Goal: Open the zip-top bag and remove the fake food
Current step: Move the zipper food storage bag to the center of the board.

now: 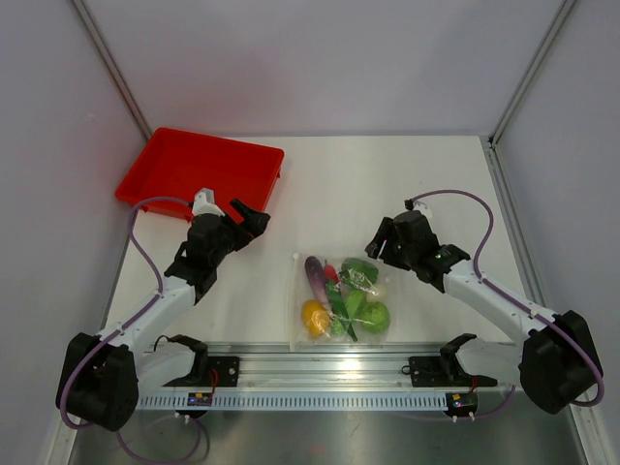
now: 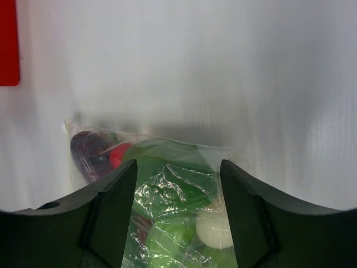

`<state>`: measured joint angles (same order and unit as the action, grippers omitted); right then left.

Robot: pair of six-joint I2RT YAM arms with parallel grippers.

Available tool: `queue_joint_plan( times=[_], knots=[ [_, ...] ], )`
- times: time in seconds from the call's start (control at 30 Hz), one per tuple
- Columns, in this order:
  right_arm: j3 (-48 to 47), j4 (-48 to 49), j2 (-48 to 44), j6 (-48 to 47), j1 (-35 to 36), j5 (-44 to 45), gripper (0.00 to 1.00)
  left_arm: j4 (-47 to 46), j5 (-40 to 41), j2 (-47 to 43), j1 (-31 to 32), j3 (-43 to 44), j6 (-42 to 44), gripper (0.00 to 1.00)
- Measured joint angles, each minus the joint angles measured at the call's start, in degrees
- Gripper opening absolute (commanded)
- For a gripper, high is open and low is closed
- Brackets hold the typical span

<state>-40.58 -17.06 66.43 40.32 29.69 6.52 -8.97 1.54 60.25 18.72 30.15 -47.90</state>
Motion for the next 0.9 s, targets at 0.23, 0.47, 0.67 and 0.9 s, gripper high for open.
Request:
queue_joint_plan(
  times=[0.23,0.47,0.67,0.9],
  knots=[
    [0.4,0.0,1.3,-0.7,0.0,0.0,0.64,-0.1,-0.1,0.0,-0.3,0.0,0.0,0.99],
    [1.7,0.0,1.5,-1.4,0.0,0.0,0.28,-0.2,-0.9,0.0,-0.5,-0.3,-0.2,0.99],
    [2.1,0.0,1.5,-1.5,0.0,0.0,0.00,-1.2,-2.2,0.0,-0.5,-0.3,-0.2,0.99],
    [1.2,0.6,4.2,-1.4,-0.1,0.1,0.00,-1.2,-2.7,0.1,-0.7,-0.3,-0.4,0.99]
  ],
)
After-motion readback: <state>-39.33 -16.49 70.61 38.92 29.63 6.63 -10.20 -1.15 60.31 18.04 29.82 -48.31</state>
